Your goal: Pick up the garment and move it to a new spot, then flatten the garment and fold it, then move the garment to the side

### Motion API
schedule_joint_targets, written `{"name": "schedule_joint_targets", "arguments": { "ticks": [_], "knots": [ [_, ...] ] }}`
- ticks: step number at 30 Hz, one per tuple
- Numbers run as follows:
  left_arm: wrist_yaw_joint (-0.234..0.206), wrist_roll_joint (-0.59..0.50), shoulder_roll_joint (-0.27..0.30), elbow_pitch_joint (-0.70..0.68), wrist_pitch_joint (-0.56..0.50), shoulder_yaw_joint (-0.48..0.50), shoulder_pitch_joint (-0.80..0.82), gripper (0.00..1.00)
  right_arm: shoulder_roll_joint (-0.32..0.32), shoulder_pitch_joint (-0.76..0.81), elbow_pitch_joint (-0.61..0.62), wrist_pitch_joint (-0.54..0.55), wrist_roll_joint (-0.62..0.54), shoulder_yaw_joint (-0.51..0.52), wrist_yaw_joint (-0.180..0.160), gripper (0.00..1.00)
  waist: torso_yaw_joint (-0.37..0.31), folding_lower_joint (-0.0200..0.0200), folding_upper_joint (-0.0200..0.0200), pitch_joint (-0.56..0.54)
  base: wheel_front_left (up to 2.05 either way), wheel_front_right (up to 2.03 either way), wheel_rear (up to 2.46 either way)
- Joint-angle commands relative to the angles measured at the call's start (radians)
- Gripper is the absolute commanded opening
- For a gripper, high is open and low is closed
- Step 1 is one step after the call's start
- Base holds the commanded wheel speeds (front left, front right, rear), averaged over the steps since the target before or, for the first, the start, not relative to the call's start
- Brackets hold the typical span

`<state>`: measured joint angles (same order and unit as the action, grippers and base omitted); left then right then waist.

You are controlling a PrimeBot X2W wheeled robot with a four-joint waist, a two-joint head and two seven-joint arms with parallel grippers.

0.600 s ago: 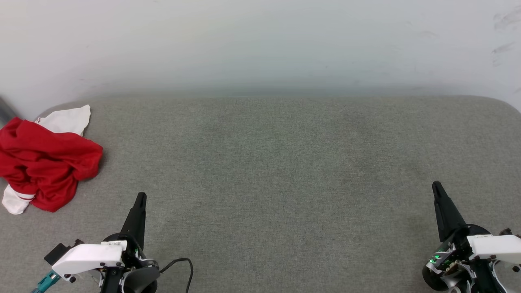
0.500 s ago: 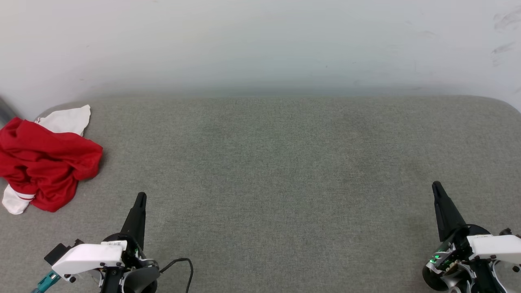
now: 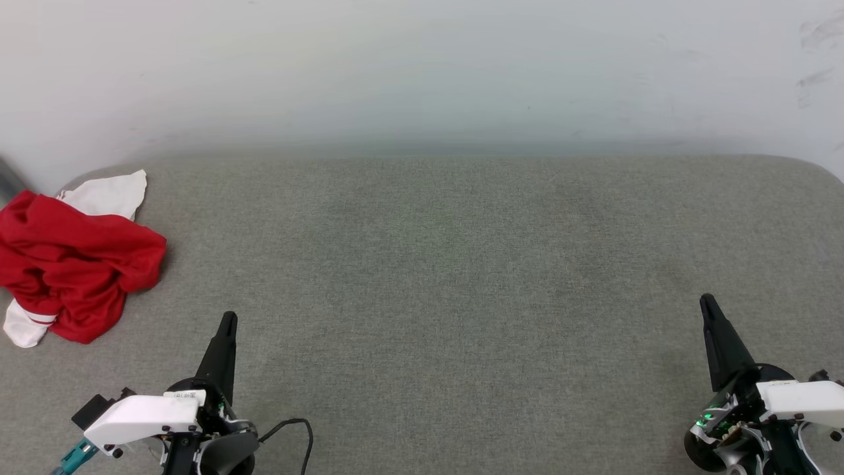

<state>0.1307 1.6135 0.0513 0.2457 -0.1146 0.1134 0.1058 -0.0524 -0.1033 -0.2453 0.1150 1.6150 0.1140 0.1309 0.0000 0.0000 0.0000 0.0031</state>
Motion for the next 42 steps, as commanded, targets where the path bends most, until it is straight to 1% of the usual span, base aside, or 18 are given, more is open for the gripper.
{"name": "schedule_joint_targets", "arguments": {
  "ticks": [1, 11, 12, 14, 19, 24, 29, 33, 42],
  "knots": [
    [0.002, -0.002, -0.001, 0.001, -0.002, 0.003, 0.008, 0.0, 0.003, -0.012, -0.001, 0.001, -0.005, 0.0, 0.0, 0.0, 0.0, 0.0, 0.0, 0.0, 0.0, 0.0, 0.0],
    [0.002, -0.002, -0.001, 0.001, -0.002, 0.002, 0.008, 0.0, 0.003, -0.012, -0.001, 0.001, -0.005, 0.0, 0.0, 0.0, 0.0, 0.0, 0.0, 0.0, 0.0, 0.0, 0.0],
    [0.0, 0.0, 0.0, 0.003, 0.0, -0.001, -0.001, 1.0, 0.0, 0.002, -0.002, 0.0, 0.0, 0.0, 0.0, 1.0, 0.0, 0.0, 0.0, 0.0, 0.0, 0.0, 0.0],
    [0.0, 0.0, -0.002, 0.015, 0.002, -0.004, -0.011, 1.0, 0.001, 0.014, -0.017, -0.002, 0.0, -0.002, 0.0, 1.0, 0.0, 0.0, 0.0, 0.0, 0.0, 0.0, 0.0],
    [0.0, -0.015, -0.002, -0.008, 0.028, -0.011, -0.021, 1.0, 0.001, 0.022, -0.013, -0.028, -0.02, -0.008, 0.0, 1.0, -0.001, 0.0, 0.0, 0.001, 0.0, 0.0, 0.0],
    [0.0, -0.067, -0.001, -0.017, 0.053, 0.0, -0.026, 1.0, 0.001, 0.027, -0.004, -0.053, -0.072, -0.003, 0.0, 1.0, -0.002, 0.0, 0.0, 0.001, 0.0, 0.0, 0.0],
    [-0.017, -0.164, -0.001, -0.042, 0.077, 0.003, -0.025, 1.0, 0.001, 0.032, 0.021, -0.076, -0.164, 0.005, 0.0, 1.0, -0.003, 0.0, 0.0, 0.002, 0.0, 0.0, 0.0],
    [-0.041, -0.249, -0.001, -0.072, 0.094, -0.003, -0.027, 1.0, 0.001, 0.038, 0.055, -0.094, -0.273, 0.005, 0.0, 1.0, -0.003, 0.0, 0.0, 0.003, 0.0, 0.0, 0.0],
    [-0.098, -0.45, -0.001, -0.115, 0.131, -0.032, -0.041, 1.0, 0.001, 0.055, 0.113, -0.131, -0.478, 0.001, 0.0, 1.0, -0.003, 0.0, 0.0, 0.006, 0.0, 0.0, 0.0]
  ]
}}
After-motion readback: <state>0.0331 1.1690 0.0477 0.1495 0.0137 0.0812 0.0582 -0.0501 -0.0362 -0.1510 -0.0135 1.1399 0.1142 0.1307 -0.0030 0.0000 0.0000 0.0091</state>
